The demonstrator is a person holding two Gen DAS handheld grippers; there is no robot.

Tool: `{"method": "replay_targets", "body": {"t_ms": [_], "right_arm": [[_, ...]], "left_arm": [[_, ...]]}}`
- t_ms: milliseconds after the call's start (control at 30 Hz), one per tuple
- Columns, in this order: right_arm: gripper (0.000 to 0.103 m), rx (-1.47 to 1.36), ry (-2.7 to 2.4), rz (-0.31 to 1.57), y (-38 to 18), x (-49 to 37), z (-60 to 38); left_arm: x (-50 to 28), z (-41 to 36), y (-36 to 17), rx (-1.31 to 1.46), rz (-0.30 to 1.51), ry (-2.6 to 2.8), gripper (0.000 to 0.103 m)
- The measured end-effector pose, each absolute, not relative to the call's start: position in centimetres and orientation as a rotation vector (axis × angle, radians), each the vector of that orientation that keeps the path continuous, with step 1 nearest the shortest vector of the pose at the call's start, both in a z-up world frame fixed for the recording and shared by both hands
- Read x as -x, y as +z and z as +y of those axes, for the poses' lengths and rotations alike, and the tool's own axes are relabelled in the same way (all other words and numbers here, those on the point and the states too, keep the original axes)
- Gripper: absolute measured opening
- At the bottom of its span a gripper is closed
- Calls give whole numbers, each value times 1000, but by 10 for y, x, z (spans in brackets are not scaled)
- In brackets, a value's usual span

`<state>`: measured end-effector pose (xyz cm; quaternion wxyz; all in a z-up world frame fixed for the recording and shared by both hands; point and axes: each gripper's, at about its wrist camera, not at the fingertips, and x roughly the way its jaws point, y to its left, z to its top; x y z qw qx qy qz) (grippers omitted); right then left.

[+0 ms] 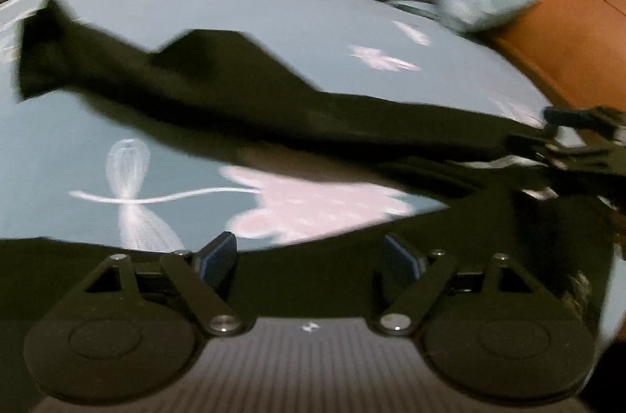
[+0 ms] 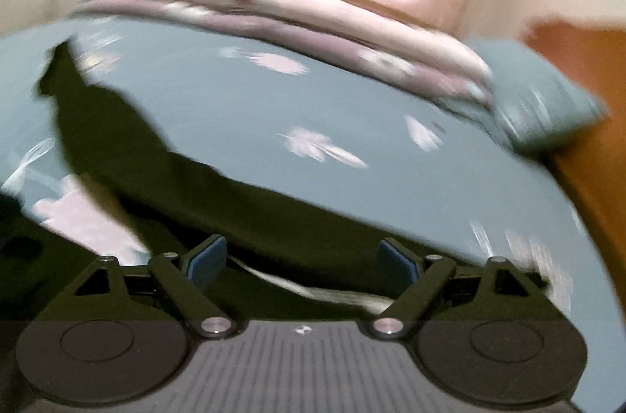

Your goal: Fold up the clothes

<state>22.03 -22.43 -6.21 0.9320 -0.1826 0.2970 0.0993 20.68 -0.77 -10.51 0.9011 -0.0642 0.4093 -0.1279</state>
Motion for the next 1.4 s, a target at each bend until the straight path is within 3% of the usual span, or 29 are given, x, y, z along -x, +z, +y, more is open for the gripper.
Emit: {"method": "replay_targets", "body": {"t_ms": [100, 200, 267, 533, 567, 600, 967, 1400], "right_arm": [[78, 472, 327, 628, -53, -237, -182], [63, 575, 431, 656, -53, -253, -142], [44, 632, 481, 688, -58, -263, -120], [39, 840, 547, 796, -99, -286, -79], [22, 884, 529, 798, -103, -288, -75], [13, 901, 515, 806, -104, -292, -74], [12, 616, 394, 846, -61, -373, -111], [8, 577, 173, 893, -95, -448, -113]], "left_arm": [[-213, 9, -98, 151, 837, -205, 82], [-218, 33, -91, 206, 817, -155, 82], [-221, 52, -89, 243, 818, -110, 82], [-227, 101, -93, 360, 805, 34, 83], [-227, 100, -95, 361, 807, 22, 83], [-228, 99, -96, 366, 812, 11, 83], [-229, 92, -101, 356, 841, -19, 83], [-232, 91, -106, 340, 862, -15, 83]]}}
